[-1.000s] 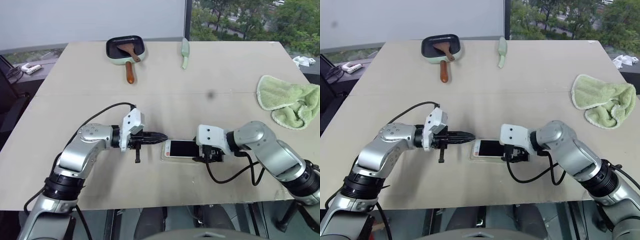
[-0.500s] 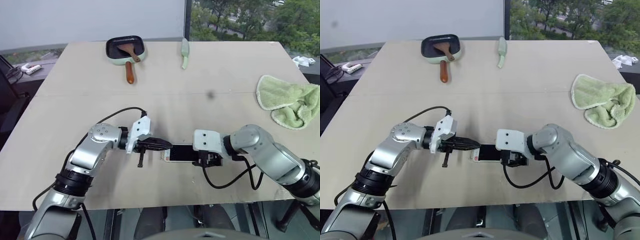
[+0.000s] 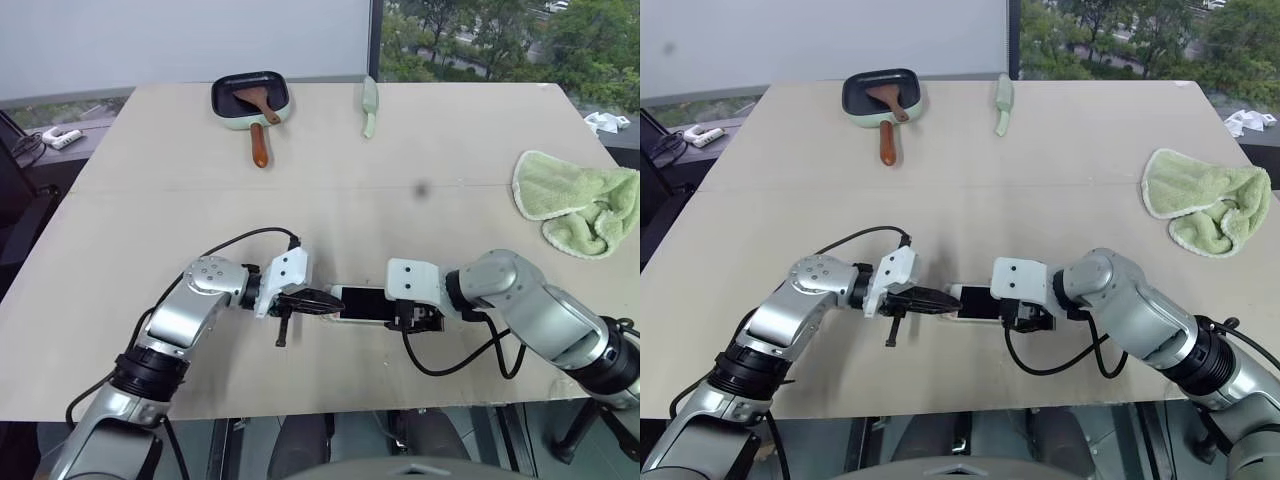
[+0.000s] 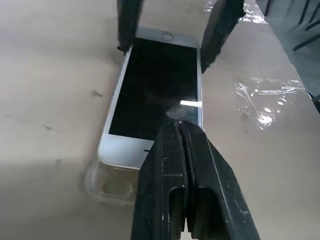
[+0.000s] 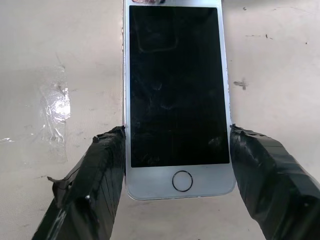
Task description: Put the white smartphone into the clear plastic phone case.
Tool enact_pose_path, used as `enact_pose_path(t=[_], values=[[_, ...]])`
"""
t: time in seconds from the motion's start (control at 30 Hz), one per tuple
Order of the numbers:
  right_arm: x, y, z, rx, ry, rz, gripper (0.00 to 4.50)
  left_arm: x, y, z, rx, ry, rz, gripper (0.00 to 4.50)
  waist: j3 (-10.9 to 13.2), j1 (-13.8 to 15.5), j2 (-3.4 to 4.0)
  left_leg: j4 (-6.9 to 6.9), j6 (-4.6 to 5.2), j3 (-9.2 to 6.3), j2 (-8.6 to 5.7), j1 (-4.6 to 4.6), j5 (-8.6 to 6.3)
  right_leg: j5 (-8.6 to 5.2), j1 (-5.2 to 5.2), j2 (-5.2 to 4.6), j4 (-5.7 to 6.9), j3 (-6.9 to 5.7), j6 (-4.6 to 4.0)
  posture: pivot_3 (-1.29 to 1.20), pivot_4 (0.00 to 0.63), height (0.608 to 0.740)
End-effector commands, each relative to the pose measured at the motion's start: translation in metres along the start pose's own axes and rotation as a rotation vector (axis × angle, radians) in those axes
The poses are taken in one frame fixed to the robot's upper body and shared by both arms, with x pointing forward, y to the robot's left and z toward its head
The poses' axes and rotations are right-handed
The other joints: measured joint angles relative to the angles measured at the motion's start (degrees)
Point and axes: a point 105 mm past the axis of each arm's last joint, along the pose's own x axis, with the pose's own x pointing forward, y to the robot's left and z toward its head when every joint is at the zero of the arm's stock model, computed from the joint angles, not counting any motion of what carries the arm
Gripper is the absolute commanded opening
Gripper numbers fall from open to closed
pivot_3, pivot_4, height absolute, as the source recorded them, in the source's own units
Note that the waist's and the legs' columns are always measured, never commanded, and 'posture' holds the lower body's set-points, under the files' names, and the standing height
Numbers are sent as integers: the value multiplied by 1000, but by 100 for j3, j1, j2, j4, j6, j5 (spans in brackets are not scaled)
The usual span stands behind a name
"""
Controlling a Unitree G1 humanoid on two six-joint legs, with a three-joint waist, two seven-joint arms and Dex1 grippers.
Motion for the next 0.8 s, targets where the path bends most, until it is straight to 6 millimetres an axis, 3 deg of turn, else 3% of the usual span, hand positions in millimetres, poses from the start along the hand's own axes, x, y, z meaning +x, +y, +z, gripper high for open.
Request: enact_pose_path(t=[0.03, 0.8], values=[[-2, 0, 6, -27, -11, -6, 2785, 5, 4, -3, 35, 28, 42, 15, -1, 1, -1, 0, 0, 0, 0, 0, 0, 0, 0, 0, 0, 0, 0, 0, 150, 740], [4, 4, 5, 0, -4, -2, 2785, 12, -8, -23, -8, 86, 39, 15, -14, -3, -7, 3, 0, -8, 1, 11, 0, 0, 10, 2, 4, -1, 0, 0, 150, 740]])
